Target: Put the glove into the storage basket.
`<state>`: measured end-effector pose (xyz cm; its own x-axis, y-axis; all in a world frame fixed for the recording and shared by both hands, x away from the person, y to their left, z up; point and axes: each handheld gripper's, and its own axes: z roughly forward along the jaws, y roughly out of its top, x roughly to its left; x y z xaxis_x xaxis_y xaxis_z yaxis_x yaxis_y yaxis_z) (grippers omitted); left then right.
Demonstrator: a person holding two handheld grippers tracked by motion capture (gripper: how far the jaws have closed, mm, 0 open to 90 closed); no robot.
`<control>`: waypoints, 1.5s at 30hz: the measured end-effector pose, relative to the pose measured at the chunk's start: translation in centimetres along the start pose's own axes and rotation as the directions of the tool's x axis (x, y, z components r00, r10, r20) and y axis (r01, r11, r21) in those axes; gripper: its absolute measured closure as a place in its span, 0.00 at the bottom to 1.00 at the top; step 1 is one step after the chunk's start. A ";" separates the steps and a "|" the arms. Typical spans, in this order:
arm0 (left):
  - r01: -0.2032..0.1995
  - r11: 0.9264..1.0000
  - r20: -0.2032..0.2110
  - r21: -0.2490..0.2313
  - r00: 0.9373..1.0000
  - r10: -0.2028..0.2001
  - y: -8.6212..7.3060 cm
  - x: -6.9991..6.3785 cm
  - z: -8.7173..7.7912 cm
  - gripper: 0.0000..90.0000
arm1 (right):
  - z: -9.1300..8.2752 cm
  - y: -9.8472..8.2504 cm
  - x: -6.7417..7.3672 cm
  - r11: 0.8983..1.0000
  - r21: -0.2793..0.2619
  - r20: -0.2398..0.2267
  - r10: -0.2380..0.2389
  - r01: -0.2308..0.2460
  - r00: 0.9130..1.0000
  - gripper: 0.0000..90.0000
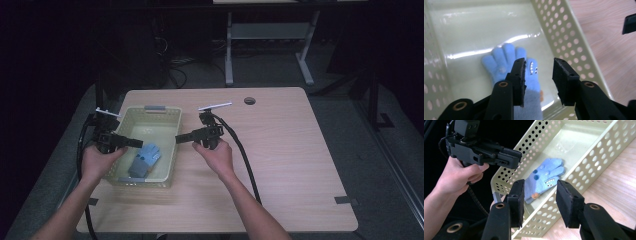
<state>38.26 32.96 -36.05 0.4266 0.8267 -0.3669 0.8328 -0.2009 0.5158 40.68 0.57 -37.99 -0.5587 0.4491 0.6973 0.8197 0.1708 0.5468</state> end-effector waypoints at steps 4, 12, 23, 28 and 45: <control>-0.011 1.000 0.008 -0.023 1.000 0.011 0.2 -0.7 -0.3 0.67 | -0.6 0.0 -0.2 1.000 -0.005 -0.002 0.001 -0.001 1.000 0.63; -0.029 0.998 0.016 -0.058 0.999 0.030 0.5 -1.7 -0.9 0.66 | -1.9 -0.2 -0.7 0.999 -0.031 -0.005 0.010 -0.010 1.000 0.59; -0.053 0.994 0.037 -0.094 0.998 0.057 1.0 -3.5 -0.4 0.61 | -3.8 -0.8 -0.8 0.999 -0.050 0.010 0.003 -0.002 1.000 0.56; -0.066 0.992 0.050 -0.111 0.996 0.072 1.4 -4.5 -0.1 0.59 | -4.7 -1.0 -1.2 0.998 -0.070 0.021 -0.002 0.003 1.000 0.54; -0.109 0.982 0.090 -0.152 0.988 0.123 2.2 -7.5 1.2 0.46 | -7.8 -2.1 -2.1 0.993 -0.117 0.041 0.027 -0.022 0.999 0.46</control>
<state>37.33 25.73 -33.05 0.5560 0.7451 -0.3683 0.7182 -0.2076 0.6642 39.18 -7.60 -36.96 -0.5303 0.4891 0.6925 0.8115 0.0565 0.5816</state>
